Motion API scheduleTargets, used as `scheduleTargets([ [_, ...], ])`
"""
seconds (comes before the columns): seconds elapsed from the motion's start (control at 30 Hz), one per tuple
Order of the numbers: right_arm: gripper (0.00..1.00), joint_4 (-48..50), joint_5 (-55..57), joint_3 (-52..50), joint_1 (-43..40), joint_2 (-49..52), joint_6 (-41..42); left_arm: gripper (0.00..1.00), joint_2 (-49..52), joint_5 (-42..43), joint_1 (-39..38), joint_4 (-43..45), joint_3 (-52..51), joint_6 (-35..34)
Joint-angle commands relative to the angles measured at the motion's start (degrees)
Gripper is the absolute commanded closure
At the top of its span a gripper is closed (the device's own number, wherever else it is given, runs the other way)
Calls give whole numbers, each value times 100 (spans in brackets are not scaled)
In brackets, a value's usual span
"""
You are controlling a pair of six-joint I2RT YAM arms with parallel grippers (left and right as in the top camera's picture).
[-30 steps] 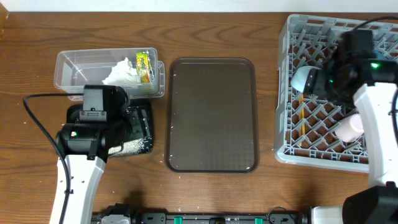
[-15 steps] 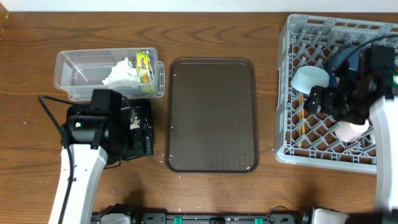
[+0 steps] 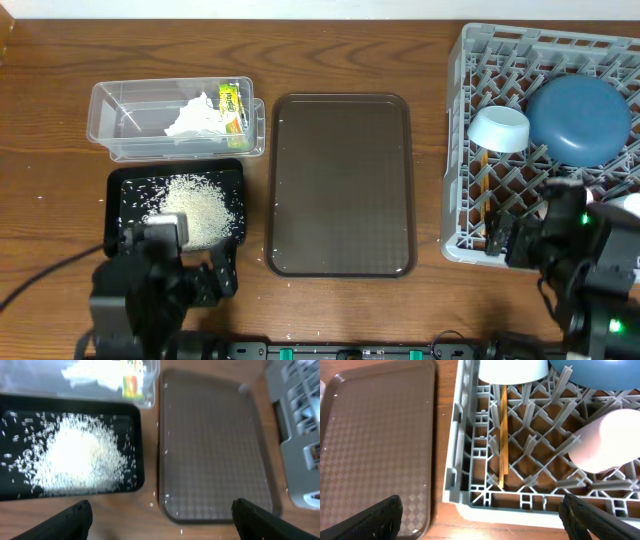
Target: Sort waste into correct bins and load items into the dishwasher rack
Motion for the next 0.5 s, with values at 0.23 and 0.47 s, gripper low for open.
scheduleTargets([
  [0.23, 1, -555, -87, -201, -28, -422, -66, 7, -522, -52, 20, -103, -72, -7],
  [0.47, 1, -570, -87, -201, -28, -420, -66, 7, -522, -52, 20, -103, -72, -7],
])
